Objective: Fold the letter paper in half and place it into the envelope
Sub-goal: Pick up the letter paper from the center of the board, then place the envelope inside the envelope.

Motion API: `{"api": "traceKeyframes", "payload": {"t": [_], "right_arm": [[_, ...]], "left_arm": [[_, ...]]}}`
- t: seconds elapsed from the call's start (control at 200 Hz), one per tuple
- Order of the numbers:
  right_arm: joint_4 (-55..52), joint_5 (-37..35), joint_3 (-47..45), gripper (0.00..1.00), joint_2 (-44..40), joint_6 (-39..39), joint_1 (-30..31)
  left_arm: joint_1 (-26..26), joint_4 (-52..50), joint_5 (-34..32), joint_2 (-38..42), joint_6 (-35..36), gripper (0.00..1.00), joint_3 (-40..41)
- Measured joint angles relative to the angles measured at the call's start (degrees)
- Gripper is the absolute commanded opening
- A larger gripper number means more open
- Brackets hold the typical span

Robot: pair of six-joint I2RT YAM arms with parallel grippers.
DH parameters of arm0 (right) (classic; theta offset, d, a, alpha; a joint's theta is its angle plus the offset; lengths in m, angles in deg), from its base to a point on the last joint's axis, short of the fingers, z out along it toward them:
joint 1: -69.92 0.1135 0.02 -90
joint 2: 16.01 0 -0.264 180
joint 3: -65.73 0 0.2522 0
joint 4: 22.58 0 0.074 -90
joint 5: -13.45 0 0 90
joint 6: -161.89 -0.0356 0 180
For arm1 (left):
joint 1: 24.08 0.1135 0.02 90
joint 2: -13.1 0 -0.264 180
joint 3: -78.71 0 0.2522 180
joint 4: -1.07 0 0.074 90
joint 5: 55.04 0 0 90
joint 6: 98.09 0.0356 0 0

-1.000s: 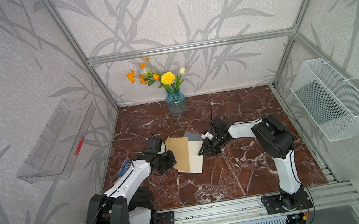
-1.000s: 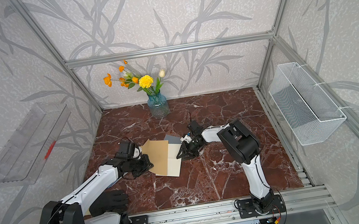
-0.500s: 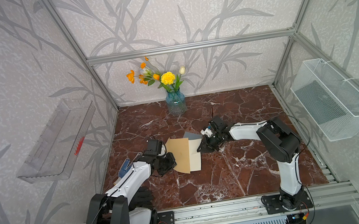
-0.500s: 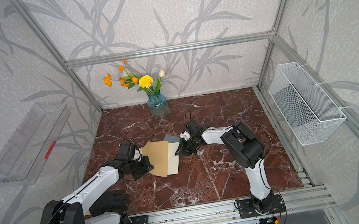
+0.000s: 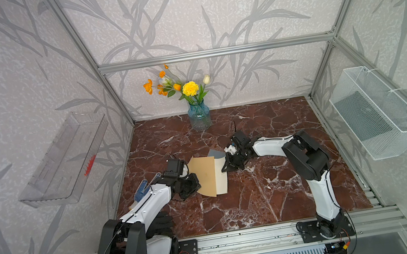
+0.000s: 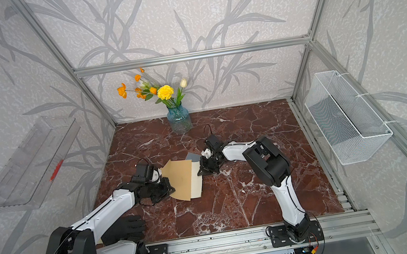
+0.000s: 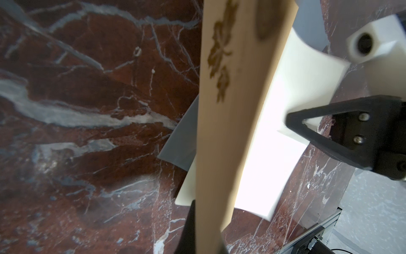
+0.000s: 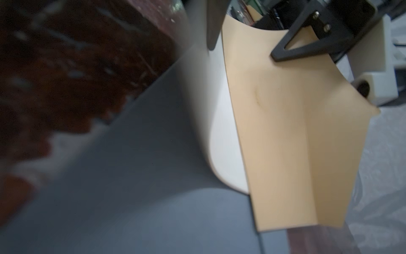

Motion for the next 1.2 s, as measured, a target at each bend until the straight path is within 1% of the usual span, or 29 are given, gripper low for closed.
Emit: {"api": "traceKeyframes", "payload": {"t": [0.08, 0.155, 0.245, 0.4, 0.505, 0.625, 0.76, 0.94, 1.07, 1.145, 1.2], "right_arm": [[-3.02, -0.72, 0.85, 0.0, -0.04, 1.25, 0.04], [-6.93, -1.97, 3.1, 0.0, -0.42, 3.21, 0.04], [-13.05, -3.54, 7.26, 0.0, -1.84, 5.79, 0.07], [-24.68, -6.19, 17.79, 0.0, -6.47, 10.97, 0.07], [-30.38, -6.51, 23.08, 0.0, -10.45, 13.18, 0.07], [-34.51, -5.84, 26.36, 0.0, -13.75, 13.81, 0.07], [-37.05, -4.31, 28.15, 0.0, -14.67, 13.73, 0.02], [-40.0, -4.07, 28.06, 0.0, -14.69, 13.77, -0.48], [-39.91, -3.58, 25.03, 0.0, -15.5, 13.51, -1.62], [-39.87, -3.26, 23.69, 0.0, -15.58, 13.18, -2.49], [-39.85, -3.02, 23.39, 0.0, -15.52, 13.07, -2.84]], "left_arm": [[0.0, -0.87, 0.48, 0.09, 0.15, 0.0, -0.55], [0.0, -3.72, 0.48, 0.33, 1.14, 0.0, -3.39], [0.0, -7.78, 0.11, 1.29, 2.82, 0.0, -10.12], [0.0, -12.28, -2.1, 3.1, 6.51, 0.0, -24.0], [0.0, -13.09, -3.21, 3.63, 8.72, 0.0, -28.46], [0.0, -14.49, -3.56, 3.04, 10.88, 0.0, -28.79], [0.0, -14.84, -3.72, 2.56, 12.61, 0.0, -27.82], [0.0, -13.92, -3.8, 2.08, 13.49, 0.0, -25.97], [0.0, -12.94, -3.78, 1.46, 13.42, 0.0, -22.8], [0.0, -12.46, -3.8, 1.42, 13.4, 0.03, -20.92], [0.0, -12.35, -3.8, 1.38, 13.4, 0.07, -19.85]]}}
